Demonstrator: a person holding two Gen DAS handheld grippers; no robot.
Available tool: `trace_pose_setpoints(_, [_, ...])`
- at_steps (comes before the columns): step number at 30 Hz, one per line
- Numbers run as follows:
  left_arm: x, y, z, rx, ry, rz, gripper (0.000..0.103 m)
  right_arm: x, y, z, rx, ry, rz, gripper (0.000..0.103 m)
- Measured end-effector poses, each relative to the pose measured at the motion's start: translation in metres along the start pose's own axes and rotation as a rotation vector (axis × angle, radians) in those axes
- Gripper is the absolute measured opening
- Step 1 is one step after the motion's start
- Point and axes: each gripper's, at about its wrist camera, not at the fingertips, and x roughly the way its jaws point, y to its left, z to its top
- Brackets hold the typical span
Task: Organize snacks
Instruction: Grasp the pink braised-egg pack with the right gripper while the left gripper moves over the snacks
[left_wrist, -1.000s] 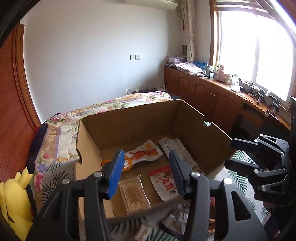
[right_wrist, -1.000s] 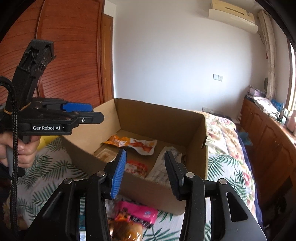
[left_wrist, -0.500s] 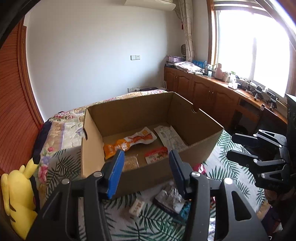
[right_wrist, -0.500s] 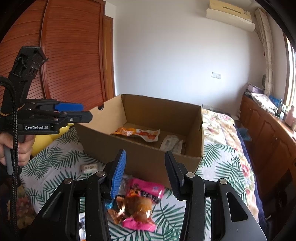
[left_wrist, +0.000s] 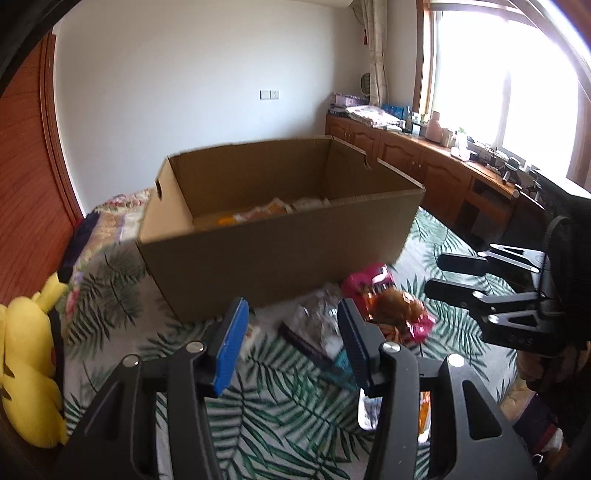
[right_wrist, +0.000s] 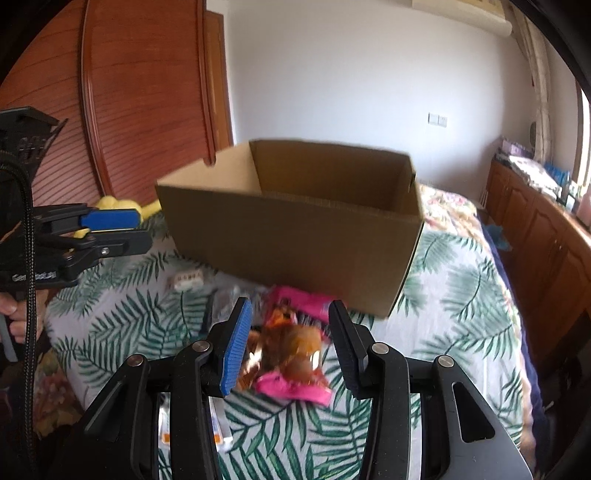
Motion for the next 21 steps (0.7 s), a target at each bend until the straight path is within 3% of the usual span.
trace_pose_setpoints(9, [0.023,-0.002,-0.021,-0.035,0.064,-0.024,0.05,0.036,-0.011,-0.015,0.037,0.086,0.01,0.044])
trace_pose_setpoints(21, [0.032,0.004,-0.03,-0.047,0.084,-0.027,0.05,0.065,-0.02,-0.015,0.055,0.155,-0.007,0.048])
